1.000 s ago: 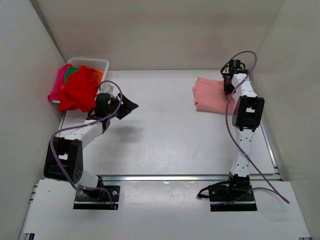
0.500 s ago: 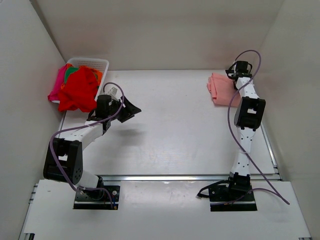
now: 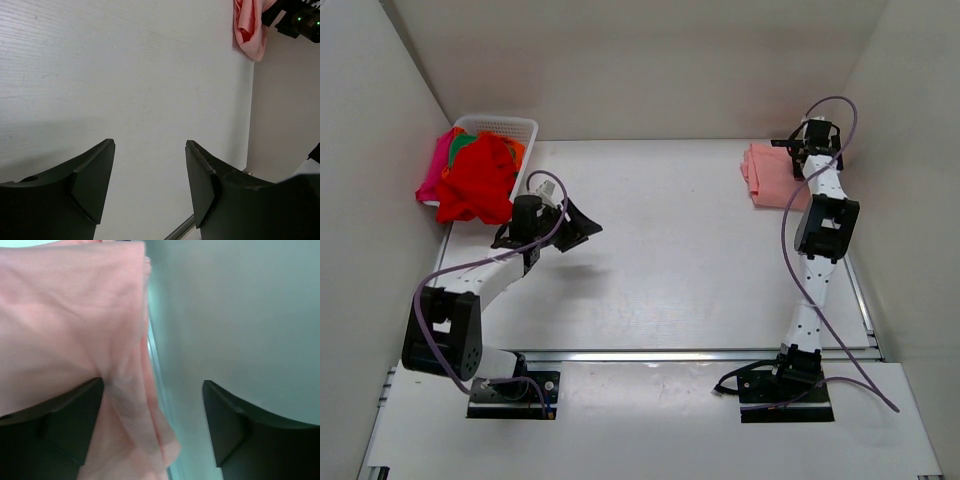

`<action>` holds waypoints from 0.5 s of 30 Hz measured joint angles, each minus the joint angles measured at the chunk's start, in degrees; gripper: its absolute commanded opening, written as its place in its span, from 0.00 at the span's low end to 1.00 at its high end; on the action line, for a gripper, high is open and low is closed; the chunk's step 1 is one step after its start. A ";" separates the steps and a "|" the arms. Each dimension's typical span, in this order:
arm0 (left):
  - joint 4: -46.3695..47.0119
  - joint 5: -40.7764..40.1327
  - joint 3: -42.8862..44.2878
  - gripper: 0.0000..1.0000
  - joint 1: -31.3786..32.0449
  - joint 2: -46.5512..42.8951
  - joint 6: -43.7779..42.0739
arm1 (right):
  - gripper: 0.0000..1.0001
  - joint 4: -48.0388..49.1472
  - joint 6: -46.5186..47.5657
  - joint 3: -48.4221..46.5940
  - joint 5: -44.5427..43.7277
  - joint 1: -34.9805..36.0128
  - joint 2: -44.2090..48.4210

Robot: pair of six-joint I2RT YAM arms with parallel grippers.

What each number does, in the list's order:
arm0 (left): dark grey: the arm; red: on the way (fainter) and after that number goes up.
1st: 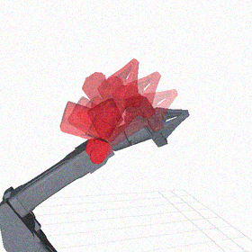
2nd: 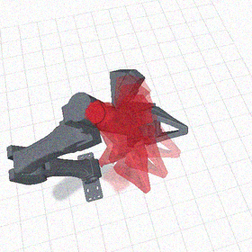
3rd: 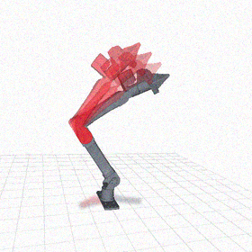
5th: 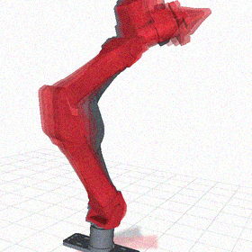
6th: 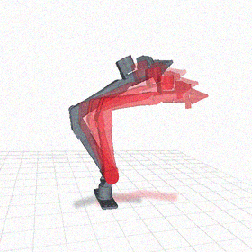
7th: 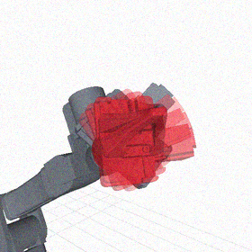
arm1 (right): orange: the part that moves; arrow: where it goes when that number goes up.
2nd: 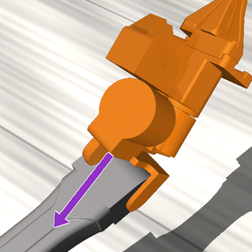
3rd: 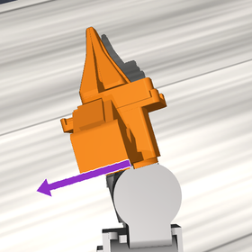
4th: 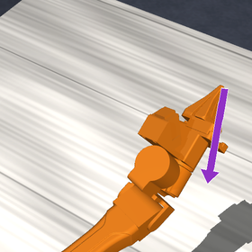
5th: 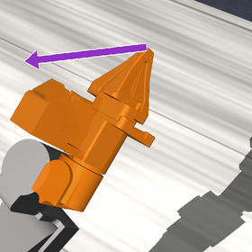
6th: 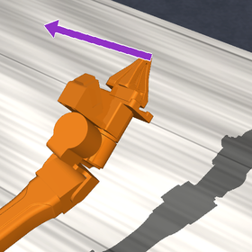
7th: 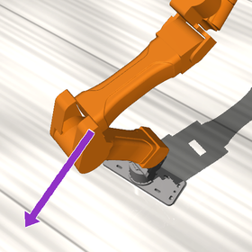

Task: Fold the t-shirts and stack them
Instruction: Put the neatly folded tshirt into the corner of the board with the right arm

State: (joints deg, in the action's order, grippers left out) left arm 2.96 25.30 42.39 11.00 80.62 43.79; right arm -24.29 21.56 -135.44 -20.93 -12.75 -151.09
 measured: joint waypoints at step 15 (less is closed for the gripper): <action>-10.86 -3.34 -1.46 0.99 1.90 -16.24 -3.30 | 1.00 2.78 -7.13 26.49 -0.20 11.67 41.59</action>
State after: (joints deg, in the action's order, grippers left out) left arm -7.90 21.96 40.93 12.91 64.38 40.49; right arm -21.52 14.44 -108.95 -21.12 -1.08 -109.49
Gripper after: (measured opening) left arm 0.859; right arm 0.991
